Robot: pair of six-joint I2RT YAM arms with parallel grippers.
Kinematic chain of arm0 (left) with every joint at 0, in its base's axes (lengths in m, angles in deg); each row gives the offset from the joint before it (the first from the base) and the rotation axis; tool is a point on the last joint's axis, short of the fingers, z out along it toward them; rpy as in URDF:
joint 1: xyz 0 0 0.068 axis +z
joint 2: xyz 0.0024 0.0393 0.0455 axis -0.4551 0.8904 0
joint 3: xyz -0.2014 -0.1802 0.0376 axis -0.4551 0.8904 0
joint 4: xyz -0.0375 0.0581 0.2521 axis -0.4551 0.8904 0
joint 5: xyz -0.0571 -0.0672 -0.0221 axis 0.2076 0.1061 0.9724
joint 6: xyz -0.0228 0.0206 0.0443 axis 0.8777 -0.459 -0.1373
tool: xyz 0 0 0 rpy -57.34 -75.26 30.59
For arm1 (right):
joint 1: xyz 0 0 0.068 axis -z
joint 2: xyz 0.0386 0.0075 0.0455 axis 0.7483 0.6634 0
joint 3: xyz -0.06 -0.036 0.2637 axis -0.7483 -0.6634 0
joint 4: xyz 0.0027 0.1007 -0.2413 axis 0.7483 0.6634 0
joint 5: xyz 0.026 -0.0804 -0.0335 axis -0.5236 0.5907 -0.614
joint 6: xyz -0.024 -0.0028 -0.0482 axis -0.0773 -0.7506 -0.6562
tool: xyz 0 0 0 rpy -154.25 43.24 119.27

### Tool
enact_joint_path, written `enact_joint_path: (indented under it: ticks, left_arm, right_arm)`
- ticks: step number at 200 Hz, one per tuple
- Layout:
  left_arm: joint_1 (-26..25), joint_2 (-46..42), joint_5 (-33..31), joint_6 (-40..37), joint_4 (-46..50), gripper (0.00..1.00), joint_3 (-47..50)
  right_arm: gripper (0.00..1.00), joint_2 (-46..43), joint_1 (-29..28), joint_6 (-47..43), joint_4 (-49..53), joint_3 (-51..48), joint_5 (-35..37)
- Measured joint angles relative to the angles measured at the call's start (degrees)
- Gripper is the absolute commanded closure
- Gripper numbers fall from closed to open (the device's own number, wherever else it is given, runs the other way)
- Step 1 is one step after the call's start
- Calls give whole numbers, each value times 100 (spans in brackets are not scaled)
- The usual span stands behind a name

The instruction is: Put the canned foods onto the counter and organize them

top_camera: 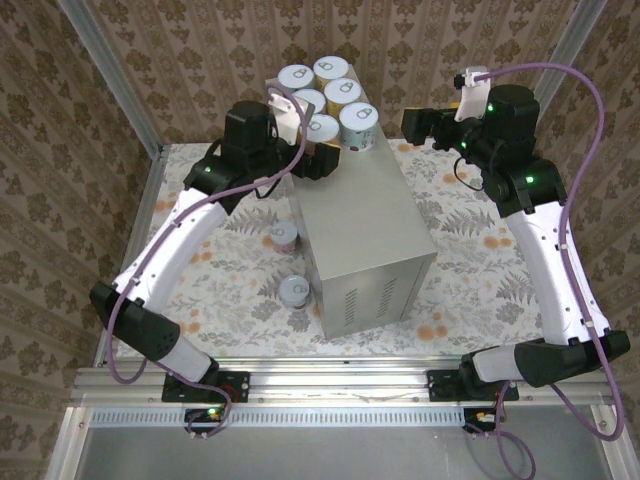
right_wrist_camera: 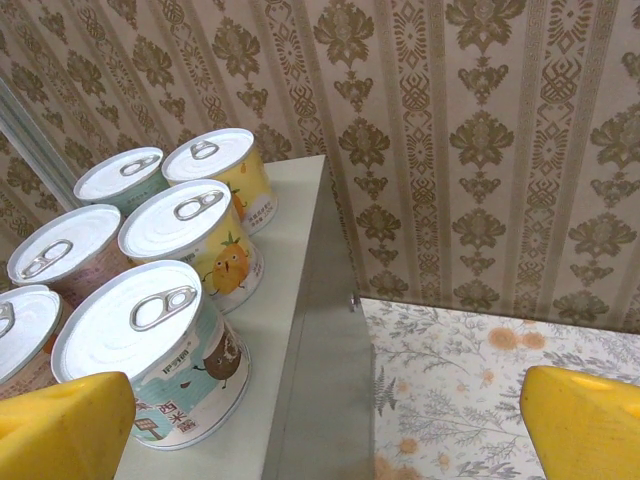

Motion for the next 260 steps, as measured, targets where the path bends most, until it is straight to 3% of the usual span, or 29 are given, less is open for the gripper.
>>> enact_joint_path:
  ticks: [62,111,164,201,260]
  left_arm:
    - [155,-1211,-538,149,824,0,291]
    - [632,-2297,-964,898,1296,0,1408]
    - [717,-2144,-1244,1764,1480,0,2511]
    - [710,-1974,-1255,2046,1189,0,3056]
    - [393,-1856,-1325,2374,688,1,4063]
  right_arm:
    - [0,15,2,33,262,118,-197]
    - [0,387,-74,-31,1620,1574,-289]
    - [0,688,-890,-138,2966,2649,-306]
    - [0,697,-1486,-262,3403,2673,-275]
    - [0,354,-1663,-267,3491,2345,-234]
